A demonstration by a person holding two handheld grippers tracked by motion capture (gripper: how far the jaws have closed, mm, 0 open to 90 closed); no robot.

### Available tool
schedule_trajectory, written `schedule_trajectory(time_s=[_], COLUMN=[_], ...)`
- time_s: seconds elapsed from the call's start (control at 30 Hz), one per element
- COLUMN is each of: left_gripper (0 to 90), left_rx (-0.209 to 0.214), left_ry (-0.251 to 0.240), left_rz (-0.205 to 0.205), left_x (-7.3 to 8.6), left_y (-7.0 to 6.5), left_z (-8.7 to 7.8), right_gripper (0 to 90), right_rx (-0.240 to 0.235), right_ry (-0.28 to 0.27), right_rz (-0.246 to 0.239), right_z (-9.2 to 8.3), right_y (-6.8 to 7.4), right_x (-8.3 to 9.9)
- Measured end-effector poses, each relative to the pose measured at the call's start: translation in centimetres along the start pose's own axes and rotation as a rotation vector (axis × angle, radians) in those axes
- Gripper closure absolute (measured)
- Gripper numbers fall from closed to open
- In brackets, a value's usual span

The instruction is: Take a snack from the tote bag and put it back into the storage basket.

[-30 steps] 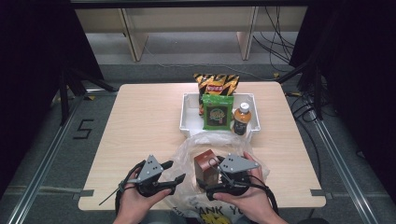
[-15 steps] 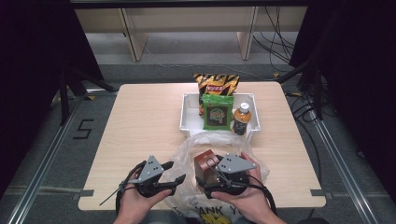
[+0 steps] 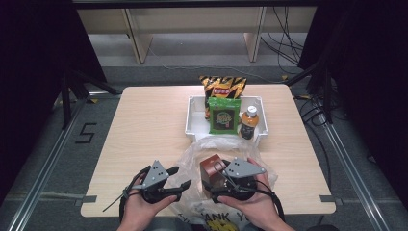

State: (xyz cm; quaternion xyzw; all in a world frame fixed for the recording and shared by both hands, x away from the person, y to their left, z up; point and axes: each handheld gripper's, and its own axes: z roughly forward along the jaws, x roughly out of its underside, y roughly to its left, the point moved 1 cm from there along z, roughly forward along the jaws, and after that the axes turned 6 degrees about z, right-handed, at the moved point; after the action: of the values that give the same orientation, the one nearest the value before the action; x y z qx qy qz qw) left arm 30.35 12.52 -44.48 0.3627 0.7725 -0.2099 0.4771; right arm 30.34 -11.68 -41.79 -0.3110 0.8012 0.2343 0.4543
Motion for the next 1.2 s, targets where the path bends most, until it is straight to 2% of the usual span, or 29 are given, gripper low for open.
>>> schedule_trajectory(time_s=[0.1, 0.13, 0.37, 0.43, 0.47, 0.5, 0.53, 0.67, 0.7, 0.73, 0.77, 0.83, 1.0, 1.03, 1.07, 1.1, 1.13, 1.2], left_gripper=[37.4, 37.4, 37.5, 37.5, 37.5, 37.5, 37.5, 37.6, 37.6, 37.6, 37.6, 37.6, 38.2, 38.3, 38.4, 38.4, 38.4, 38.5], left_rx=[0.0, 0.0, -0.001, 0.005, 0.004, 0.001, 0.0, 0.004, 0.004, 0.007, 0.008, 0.008, 0.008, 0.008, 0.003, 0.003, 0.003, 0.008], left_ry=[-0.002, -0.002, 0.006, 0.003, 0.004, 0.006, 0.008, 0.005, 0.004, 0.004, 0.004, 0.005, 0.008, 0.009, 0.013, 0.012, 0.012, 0.008], left_rz=[-0.001, -0.001, 0.014, 0.012, 0.012, 0.013, 0.013, 0.002, 0.001, 0.002, 0.011, 0.01, 0.01, 0.01, 0.011, 0.013, 0.013, 0.013], left_x=[-0.02, -0.03, -0.02, 0.0, 0.01, 0.02, 0.03, 0.09, 0.1, 0.11, 0.11, 0.12, 0.18, 0.19, 0.2, 0.2, 0.19, 0.19], left_y=[-0.03, -0.04, 0.0, 0.03, 0.03, 0.02, 0.01, -0.1, -0.13, -0.12, -0.06, -0.05, 0.01, 0.02, 0.02, 0.04, 0.05, 0.08], left_z=[0.0, 0.0, 0.06, 0.1, 0.11, 0.09, 0.08, 0.17, 0.18, 0.2, 0.2, 0.19, 0.15, 0.15, 0.12, 0.13, 0.13, 0.15], right_gripper=[20.1, 20.1, 22.5, 23.4, 23.5, 23.5, 23.5, 23.4, 23.4, 24.0, 25.2, 27.4, 30.9, 32.7, 34.4, 35.9, 36.2, 36.4], right_rx=[0.008, 0.0, 0.002, -0.001, 0.009, 0.005, 0.007, 0.013, 0.007, 0.005, -0.001, 0.014, 0.009, 0.01, 0.019, 0.017, 0.024, 0.02], right_ry=[-0.015, 0.003, 0.001, -0.001, -0.019, -0.002, 0.0, -0.013, -0.001, 0.003, 0.0, -0.009, -0.008, -0.011, -0.017, -0.012, -0.018, -0.025], right_rz=[0.006, -0.002, -0.013, 0.001, -0.007, -0.01, 0.005, 0.009, 0.011, -0.015, 0.006, -0.009, 0.004, 0.026, 0.009, 0.035, 0.003, 0.03], right_z=[0.02, -0.13, -0.09, 0.0, 0.13, 0.02, 0.02, 0.2, 0.17, 0.23, 0.26, 0.37, 0.38, 0.3, 0.27, 0.16, 0.13, 0.21], right_y=[0.06, -0.05, -0.14, 0.0, -0.08, -0.12, -0.07, -0.17, -0.17, -0.29, -0.14, -0.21, -0.15, 0.02, -0.18, -0.09, -0.36, -0.37], right_x=[0.0, -0.07, -0.06, 0.01, 0.0, -0.02, -0.06, -0.04, -0.07, -0.06, -0.08, -0.03, 0.0, 0.04, 0.02, 0.03, -0.03, 0.01])
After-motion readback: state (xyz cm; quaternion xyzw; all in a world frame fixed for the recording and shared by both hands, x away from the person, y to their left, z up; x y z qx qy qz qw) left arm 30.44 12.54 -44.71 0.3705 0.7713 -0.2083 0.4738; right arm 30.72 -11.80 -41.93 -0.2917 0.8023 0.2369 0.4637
